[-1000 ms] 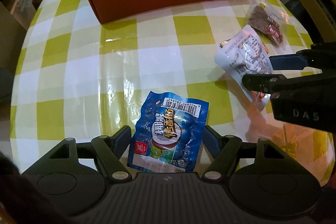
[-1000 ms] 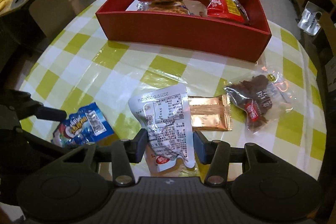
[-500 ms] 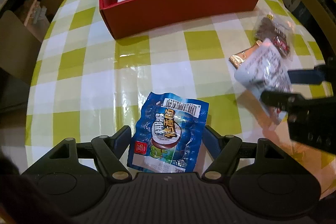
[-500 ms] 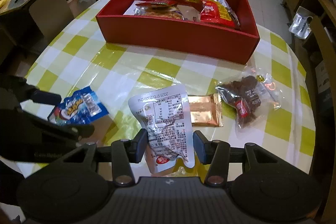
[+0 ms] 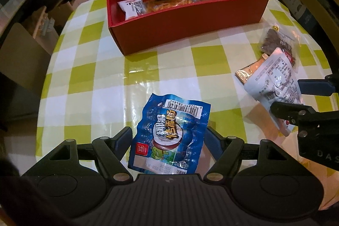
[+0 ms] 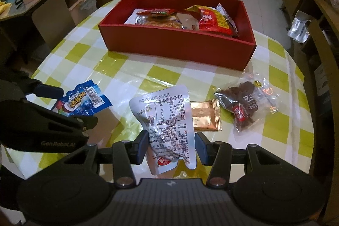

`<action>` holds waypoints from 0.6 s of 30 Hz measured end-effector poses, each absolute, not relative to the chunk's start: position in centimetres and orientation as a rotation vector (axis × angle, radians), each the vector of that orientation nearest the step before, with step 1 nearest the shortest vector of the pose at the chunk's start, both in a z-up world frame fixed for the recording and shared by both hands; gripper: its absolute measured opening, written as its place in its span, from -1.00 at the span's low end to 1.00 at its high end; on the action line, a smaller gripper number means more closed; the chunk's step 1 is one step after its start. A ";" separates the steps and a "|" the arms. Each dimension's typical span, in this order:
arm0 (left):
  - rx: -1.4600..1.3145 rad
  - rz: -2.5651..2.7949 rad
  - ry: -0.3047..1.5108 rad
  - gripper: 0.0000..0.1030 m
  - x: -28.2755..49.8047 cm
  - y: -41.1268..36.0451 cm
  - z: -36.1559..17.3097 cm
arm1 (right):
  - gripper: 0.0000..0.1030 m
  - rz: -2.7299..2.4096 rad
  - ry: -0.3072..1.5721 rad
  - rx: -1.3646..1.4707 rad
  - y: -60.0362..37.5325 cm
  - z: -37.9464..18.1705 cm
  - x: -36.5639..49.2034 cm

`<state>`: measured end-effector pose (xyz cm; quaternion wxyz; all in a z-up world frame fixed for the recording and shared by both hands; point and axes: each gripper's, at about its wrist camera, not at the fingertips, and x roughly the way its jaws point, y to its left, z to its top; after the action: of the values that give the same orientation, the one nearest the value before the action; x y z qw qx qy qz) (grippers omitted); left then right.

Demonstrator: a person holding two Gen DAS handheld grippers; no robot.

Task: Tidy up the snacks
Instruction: 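Lift the white pack with the right tool while the left tool holds the blue pack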

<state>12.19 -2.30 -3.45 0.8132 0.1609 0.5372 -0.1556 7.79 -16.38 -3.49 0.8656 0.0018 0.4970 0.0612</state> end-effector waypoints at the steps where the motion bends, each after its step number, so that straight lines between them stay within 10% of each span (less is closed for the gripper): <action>1: 0.345 -0.332 1.145 0.53 12.2 -2.4 -3.4 | 0.04 0.128 1.039 0.003 -16.4 -3.4 7.8; 18: 0.360 -0.330 1.114 0.53 12.7 -3.5 -2.9 | 0.04 0.110 1.009 0.012 -17.4 -2.8 8.5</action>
<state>12.72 -3.52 -2.91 0.8205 0.1693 0.5234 -0.1551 8.51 -17.41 -2.80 0.8739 0.0059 0.4831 0.0527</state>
